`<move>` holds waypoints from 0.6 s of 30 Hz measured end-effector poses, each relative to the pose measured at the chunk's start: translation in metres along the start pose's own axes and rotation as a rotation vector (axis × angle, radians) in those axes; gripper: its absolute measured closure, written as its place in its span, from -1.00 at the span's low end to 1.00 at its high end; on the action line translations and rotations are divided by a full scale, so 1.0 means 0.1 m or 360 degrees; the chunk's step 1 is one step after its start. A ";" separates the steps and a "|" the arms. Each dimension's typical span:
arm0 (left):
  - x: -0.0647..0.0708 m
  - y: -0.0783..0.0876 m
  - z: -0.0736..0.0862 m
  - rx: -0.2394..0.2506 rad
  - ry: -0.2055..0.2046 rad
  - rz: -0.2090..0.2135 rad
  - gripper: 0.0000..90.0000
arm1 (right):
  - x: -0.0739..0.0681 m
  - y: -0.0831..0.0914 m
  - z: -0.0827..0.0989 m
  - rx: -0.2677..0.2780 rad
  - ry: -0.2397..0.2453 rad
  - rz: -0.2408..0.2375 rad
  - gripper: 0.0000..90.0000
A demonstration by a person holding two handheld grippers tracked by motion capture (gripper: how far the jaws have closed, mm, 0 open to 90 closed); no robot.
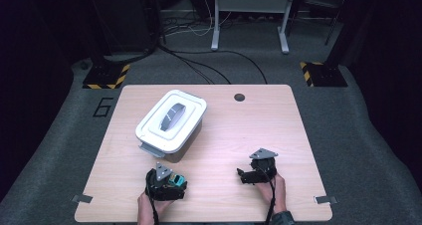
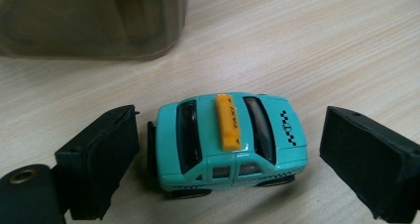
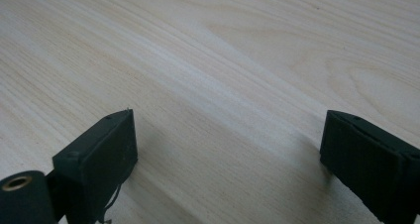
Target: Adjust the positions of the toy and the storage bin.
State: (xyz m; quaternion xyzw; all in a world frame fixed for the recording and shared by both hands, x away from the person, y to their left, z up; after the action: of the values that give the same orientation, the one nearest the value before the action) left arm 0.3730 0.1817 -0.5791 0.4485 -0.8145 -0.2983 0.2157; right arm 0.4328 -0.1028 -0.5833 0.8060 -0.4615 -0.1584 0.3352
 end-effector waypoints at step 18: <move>-0.10 0.06 0.07 0.0064 0.0010 -0.0027 -0.47 | 0.01 0.00 0.00 0.0003 -0.0019 0.0014 -0.83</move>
State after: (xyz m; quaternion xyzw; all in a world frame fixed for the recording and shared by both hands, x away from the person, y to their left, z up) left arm 0.3700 0.1945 -0.5812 0.4604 -0.8159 -0.2823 0.2066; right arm 0.4330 -0.1034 -0.5830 0.8033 -0.4672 -0.1612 0.3323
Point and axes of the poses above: each handheld gripper's, and its own axes: y roughly backward along the jaws, z roughly out of its underside, x roughly to its right, the point moved 8 cm from there along -y, roughly forward along the jaws, and after that the axes turned 4 degrees about z, right-handed, at the moved point
